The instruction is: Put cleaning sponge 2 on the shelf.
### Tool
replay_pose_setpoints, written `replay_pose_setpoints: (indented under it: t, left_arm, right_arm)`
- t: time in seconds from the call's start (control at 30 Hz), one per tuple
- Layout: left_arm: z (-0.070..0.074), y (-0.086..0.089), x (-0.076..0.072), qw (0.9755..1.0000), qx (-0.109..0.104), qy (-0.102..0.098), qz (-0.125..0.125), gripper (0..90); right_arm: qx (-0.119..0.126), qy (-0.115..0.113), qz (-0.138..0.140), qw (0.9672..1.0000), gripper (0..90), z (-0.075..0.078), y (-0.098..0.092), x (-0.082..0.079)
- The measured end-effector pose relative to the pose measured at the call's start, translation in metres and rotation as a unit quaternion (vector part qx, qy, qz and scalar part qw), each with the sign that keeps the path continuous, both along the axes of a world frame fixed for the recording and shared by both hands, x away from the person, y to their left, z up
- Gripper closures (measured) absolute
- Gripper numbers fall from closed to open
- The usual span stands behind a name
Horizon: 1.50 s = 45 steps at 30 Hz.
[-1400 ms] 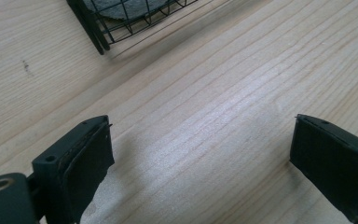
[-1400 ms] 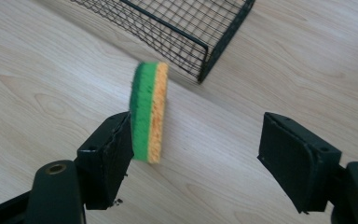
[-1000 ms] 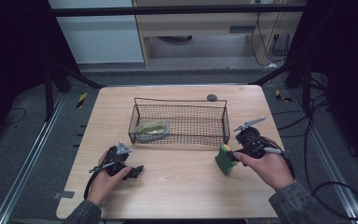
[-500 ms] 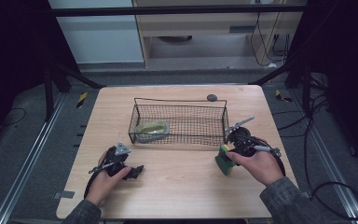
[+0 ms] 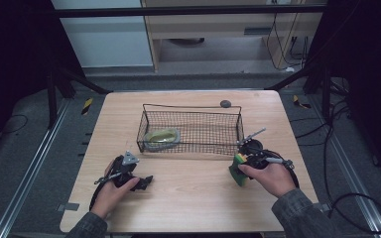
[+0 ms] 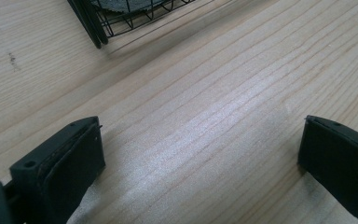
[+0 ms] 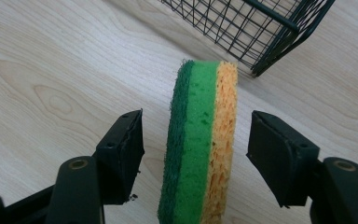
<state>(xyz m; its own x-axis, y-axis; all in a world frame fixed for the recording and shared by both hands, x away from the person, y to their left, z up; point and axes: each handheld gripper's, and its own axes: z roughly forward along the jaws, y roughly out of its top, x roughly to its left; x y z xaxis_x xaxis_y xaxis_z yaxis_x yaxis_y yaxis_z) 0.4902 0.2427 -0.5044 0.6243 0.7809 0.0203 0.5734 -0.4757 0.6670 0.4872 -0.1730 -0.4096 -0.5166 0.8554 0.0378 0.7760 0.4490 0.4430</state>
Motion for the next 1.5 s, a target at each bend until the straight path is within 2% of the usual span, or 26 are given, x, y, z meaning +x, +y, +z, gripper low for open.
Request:
replay_pose_setpoints:
  t: [0.43,0.47,0.5,0.53,0.57,0.6,0.63,0.87,1.17,1.5]
  left_arm:
    - [0.000,0.000,0.000,1.0000,-0.001,-0.001,-0.002,0.0]
    - [0.000,0.000,0.000,1.0000,-0.001,-0.001,-0.002,0.0]
    - [0.000,0.000,0.000,1.0000,-0.001,-0.001,-0.003,0.0]
    - [0.000,0.000,0.000,1.0000,-0.001,-0.001,-0.003,0.0]
    - [0.000,0.000,0.000,1.0000,-0.001,-0.001,-0.003,0.0]
    - [0.000,0.000,0.000,1.0000,-0.001,-0.001,-0.004,0.0]
    - [0.000,0.000,0.000,1.0000,-0.001,-0.002,-0.005,0.0]
    - [0.000,0.000,0.000,1.0000,-0.002,-0.002,-0.005,0.0]
    - [-0.002,0.001,0.000,0.9999,-0.007,-0.009,-0.009,0.0]
    - [-0.003,0.000,-0.001,0.9997,-0.014,-0.018,-0.007,0.0]
  right_arm:
    - [-0.003,0.019,-0.001,0.9998,43.2,-0.010,0.002,0.006]
    - [-0.003,0.022,-0.001,0.9997,46.8,-0.011,0.002,0.007]
    - [-0.003,0.022,-0.001,0.9997,46.8,-0.011,0.002,0.007]
    - [-0.002,0.023,-0.002,0.9997,54.5,-0.011,0.002,0.007]
    - [-0.002,0.023,-0.002,0.9997,54.5,-0.011,0.002,0.007]
    - [0.001,0.026,-0.001,0.9997,61.5,-0.010,0.002,0.006]
    - [0.006,0.027,0.001,0.9996,63.7,-0.009,0.001,0.006]
    - [0.011,0.009,0.000,0.9999,64.1,0.007,-0.011,0.004]
    - [0.005,-0.010,0.015,0.9998,64.2,0.024,-0.035,0.003]
    - [0.005,-0.041,-0.002,0.9991,64.2,0.045,-0.062,0.015]
